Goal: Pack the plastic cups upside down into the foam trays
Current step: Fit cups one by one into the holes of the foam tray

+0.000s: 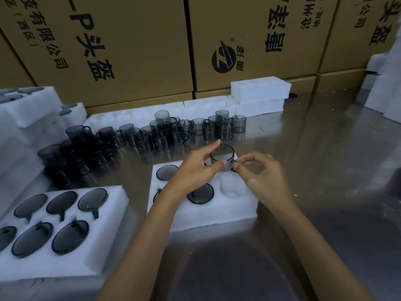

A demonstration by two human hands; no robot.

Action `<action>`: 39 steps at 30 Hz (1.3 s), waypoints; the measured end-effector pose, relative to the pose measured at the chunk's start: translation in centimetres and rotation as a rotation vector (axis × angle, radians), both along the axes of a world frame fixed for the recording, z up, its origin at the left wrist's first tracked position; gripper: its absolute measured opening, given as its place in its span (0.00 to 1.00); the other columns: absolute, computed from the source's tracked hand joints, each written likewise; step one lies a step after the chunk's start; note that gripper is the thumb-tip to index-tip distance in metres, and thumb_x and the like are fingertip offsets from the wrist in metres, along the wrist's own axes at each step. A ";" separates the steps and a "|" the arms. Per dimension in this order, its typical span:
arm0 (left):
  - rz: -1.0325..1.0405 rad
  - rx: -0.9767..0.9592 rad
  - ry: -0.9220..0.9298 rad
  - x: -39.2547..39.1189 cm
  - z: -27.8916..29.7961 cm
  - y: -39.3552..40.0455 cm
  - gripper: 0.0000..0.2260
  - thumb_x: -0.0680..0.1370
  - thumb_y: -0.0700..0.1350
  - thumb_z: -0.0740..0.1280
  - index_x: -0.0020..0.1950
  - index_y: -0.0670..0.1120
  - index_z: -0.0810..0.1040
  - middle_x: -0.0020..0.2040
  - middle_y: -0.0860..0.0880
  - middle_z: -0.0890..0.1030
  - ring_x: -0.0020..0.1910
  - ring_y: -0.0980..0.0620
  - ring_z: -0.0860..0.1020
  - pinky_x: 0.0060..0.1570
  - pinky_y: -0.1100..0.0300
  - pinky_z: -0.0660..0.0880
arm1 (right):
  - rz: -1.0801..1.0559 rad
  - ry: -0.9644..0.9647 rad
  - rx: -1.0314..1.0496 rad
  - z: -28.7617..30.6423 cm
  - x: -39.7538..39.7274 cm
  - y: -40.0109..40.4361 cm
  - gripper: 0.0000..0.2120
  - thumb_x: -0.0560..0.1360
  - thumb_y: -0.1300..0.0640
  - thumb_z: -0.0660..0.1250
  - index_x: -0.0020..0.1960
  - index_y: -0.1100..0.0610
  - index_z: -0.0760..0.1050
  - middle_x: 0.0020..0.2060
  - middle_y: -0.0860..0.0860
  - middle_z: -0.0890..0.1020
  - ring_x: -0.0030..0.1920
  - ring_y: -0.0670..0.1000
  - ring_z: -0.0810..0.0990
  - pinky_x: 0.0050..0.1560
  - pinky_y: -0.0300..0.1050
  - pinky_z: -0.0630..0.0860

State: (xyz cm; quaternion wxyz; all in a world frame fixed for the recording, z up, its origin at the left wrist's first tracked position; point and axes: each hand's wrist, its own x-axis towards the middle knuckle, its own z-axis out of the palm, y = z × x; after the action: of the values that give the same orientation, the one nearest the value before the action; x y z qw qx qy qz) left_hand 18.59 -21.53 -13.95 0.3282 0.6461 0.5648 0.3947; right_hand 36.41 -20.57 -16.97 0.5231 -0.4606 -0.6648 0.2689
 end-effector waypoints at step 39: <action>-0.012 -0.113 0.874 1.4 -1.8 -0.1 0.24 0.85 0.55 0.42 0.82 0.56 0.43 0.81 0.57 0.40 0.80 0.56 0.38 0.76 0.47 0.32 | 0.093 0.255 -0.343 -0.7 -0.2 0.1 0.21 0.84 0.60 0.51 0.52 0.56 0.85 0.60 0.51 0.84 0.65 0.48 0.77 0.71 0.50 0.70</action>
State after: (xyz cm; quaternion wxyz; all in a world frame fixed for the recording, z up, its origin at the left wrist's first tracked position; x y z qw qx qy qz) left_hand 20.01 -21.67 -15.72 0.0955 0.7369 0.6673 0.0508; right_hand 36.26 -20.44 -17.67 0.5042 -0.4739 -0.5583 0.4578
